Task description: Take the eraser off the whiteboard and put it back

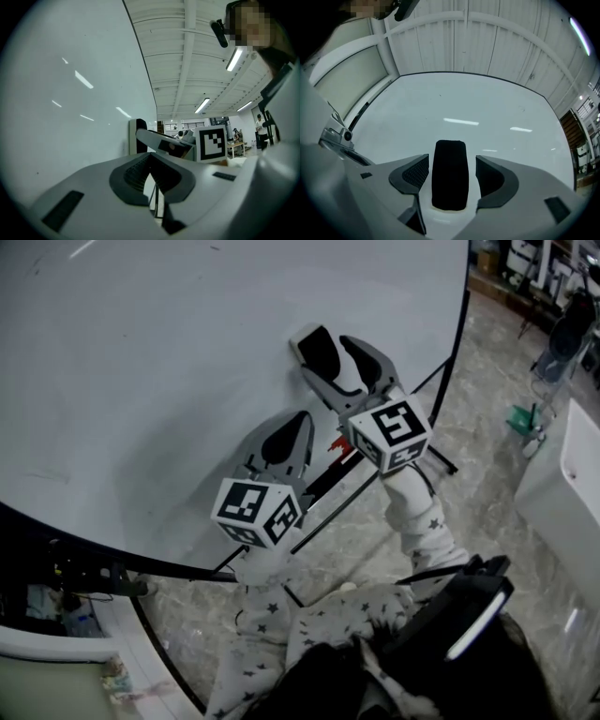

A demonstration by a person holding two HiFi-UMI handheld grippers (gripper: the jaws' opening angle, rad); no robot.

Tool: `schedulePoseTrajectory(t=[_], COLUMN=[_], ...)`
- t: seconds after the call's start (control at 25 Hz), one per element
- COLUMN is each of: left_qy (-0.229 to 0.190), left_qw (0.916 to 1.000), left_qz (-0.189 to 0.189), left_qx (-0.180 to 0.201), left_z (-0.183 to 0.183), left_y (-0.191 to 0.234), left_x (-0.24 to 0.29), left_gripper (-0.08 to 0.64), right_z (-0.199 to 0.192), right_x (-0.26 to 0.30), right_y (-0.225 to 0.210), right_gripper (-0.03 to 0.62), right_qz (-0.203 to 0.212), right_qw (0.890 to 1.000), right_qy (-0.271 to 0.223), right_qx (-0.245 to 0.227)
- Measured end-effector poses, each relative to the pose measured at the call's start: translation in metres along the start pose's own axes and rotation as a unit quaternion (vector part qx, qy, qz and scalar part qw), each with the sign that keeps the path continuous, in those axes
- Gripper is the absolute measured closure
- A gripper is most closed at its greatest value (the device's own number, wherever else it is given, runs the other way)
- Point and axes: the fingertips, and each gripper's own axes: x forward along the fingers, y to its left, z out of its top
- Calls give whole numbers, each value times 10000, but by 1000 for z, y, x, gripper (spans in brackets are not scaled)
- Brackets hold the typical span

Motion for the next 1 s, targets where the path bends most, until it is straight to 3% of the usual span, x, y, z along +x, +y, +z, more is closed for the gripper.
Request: schedulePoseTrajectory(t=[0.16,0.4,0.56,0.84,1.0], left_qy=[-27,-17,-14,14,-29], left_qw=[10000,10000,10000,10000,9999], left_qz=[20,19,28,34,104], left_qx=[38,-20,4,-13,-5], left_z=[1,-1,-2,-6,-2], left_y=[-1,37,40,36,38], left_x=[0,7,11,15,12], left_gripper=[558,559,558,558,559], right_z=[-5,-25,-27,-26,-22], right_x=[7,46,46,42,35], right_y=[2,11,10,11,5], right_gripper=[296,296,324,336,336], right_qz=[34,180,210,-24,10], right_qw=[10000,9998,9995,9999,9994], right_qy=[13,-19,-8,98,32], right_qx=[-65,49,224,61,357])
